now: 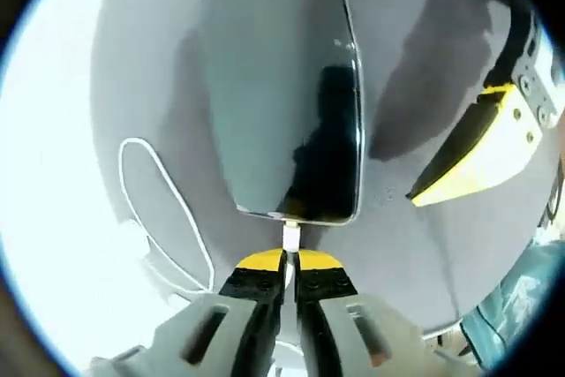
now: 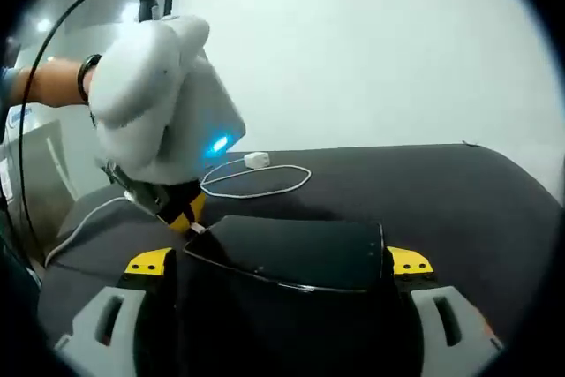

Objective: Connect the charging cable to the phone, plug the charger into the socket, and turn on the power strip switch to charge the phone.

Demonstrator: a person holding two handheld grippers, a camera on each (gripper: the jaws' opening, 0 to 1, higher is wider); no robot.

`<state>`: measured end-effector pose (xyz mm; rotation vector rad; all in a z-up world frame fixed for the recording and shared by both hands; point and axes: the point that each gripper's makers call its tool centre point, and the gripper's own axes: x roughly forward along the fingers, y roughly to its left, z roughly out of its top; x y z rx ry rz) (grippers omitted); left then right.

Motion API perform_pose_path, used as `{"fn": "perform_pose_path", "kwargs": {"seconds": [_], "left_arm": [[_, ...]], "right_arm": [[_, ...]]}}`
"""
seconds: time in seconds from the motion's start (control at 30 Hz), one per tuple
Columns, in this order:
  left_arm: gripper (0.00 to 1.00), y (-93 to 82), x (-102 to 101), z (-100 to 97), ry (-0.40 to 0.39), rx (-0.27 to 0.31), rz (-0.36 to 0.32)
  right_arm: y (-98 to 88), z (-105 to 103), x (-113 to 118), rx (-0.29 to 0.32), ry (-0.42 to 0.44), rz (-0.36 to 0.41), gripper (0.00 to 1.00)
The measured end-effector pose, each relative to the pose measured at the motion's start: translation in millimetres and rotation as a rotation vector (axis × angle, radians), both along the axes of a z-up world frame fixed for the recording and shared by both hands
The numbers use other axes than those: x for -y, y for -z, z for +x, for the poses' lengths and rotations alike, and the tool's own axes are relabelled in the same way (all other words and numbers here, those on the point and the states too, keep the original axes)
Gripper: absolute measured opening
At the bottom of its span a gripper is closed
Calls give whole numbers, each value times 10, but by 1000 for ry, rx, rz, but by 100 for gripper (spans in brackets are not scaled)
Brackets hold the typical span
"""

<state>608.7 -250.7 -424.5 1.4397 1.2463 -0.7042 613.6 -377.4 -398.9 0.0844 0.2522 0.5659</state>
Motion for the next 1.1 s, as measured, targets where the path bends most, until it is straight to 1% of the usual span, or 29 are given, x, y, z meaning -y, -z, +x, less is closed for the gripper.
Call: {"fn": "perform_pose_path", "kwargs": {"seconds": [0.1, 0.13, 0.17, 0.2, 0.23, 0.27, 0.37, 0.4, 0.43, 0.47, 0.5, 0.57, 0.6, 0.67, 0.73, 0.77, 0.8, 0.83, 0.87, 0.9, 0.93, 0.97, 1.03, 1.07, 1.1], "left_arm": [[0, -13, 2, 113, 18, 45, -55], [0, -4, -4, 111, 13, 41, -62], [0, 8, 8, 91, 80, 23, -61], [0, 0, 9, 87, 95, 25, -52], [0, 7, 6, 78, 74, 31, -57], [0, 9, 8, 82, 94, 38, -49], [0, 1, 9, 99, 85, 51, -52], [0, 9, 5, 113, 73, 53, -64], [0, 11, 5, 116, 56, 54, -67], [0, 6, -2, 112, -4, 73, -74], [0, 17, -7, 100, 10, 65, -69], [0, 2, -14, 77, 24, 69, -66], [0, 9, -13, 78, 56, 68, -64], [1, 5, 2, 68, 170, 38, -40], [2, 28, 7, 46, 189, -3, -66], [3, 19, 16, 61, 225, -29, -86], [3, 20, 15, 63, 231, -48, -110], [4, 15, 14, 78, 241, -60, -128], [7, -6, 16, 122, 238, -51, -160], [9, -12, 15, 134, 240, -54, -182], [9, -4, 14, 115, 245, -81, -228], [8, -10, 5, 109, 218, -78, -266], [8, -4, -6, 92, 196, -102, -341], [8, -8, -1, 88, 209, -125, -396], [8, -9, -1, 84, 227, -144, -433]], "right_arm": [[-3, 3, -1, -1, 5, 5, 93], [-3, 4, -1, 0, 6, 4, 93], [-1, 4, -3, 1, 6, 2, 93], [-1, 4, -3, 1, 6, 2, 93], [0, 6, -2, 1, 7, 1, 93], [0, 7, -2, 2, 7, -1, 93], [-1, 4, -4, 1, 8, 3, 93], [-3, 5, -3, 1, 13, 4, 93], [-4, 3, -5, 1, 13, 5, 93], [-5, 5, -5, 1, 15, 6, 93], [-5, 5, -5, 1, 16, 6, 93], [0, -4, -10, 4, 13, -1, 93], [0, -3, -8, 5, 11, -2, 93], [-3, 0, -4, 4, 11, 2, 93], [-3, -1, -6, 5, 11, -1, 93], [-3, 0, -4, 6, 12, -1, 93], [-3, 1, -3, 6, 11, -2, 93], [-3, 1, -3, 6, 11, -2, 93], [-5, 2, 0, 5, 11, 1, 93], [-6, 1, 0, 5, 11, 2, 93], [-4, -1, -3, 5, 9, 1, 93], [-5, -1, -5, 5, 9, 2, 93], [-8, 0, -3, 4, 8, 6, 93], [-7, -2, -4, 4, 8, 4, 93], [-5, -4, -5, 4, 8, 3, 93]]}}
